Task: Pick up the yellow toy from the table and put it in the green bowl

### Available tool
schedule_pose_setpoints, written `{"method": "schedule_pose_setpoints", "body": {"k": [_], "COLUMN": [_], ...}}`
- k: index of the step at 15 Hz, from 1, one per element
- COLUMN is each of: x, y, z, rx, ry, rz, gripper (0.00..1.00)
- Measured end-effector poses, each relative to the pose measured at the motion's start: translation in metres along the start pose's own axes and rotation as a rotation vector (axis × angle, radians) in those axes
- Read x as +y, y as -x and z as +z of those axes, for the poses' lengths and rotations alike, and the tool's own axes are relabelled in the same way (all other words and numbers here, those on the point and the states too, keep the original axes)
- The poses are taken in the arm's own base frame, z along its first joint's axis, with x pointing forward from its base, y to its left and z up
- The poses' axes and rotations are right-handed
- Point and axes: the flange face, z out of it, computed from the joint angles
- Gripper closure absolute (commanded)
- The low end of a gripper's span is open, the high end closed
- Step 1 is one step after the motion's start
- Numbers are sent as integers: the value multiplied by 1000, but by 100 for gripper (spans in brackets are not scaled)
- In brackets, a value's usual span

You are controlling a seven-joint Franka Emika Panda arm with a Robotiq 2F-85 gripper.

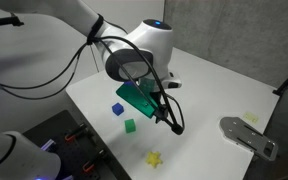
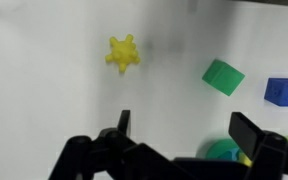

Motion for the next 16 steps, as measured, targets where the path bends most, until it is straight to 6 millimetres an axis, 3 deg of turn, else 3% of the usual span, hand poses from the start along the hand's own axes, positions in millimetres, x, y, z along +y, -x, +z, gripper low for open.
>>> {"method": "schedule_pose_setpoints", "body": {"k": [3, 10, 16], "x": [4, 3, 29], "y": [-1, -3, 6], "z": [15, 18, 52], "rx": [-11, -13, 7], "ry": [6, 13, 61], "rz": [5, 21, 135], "gripper": [0, 0, 0]}}
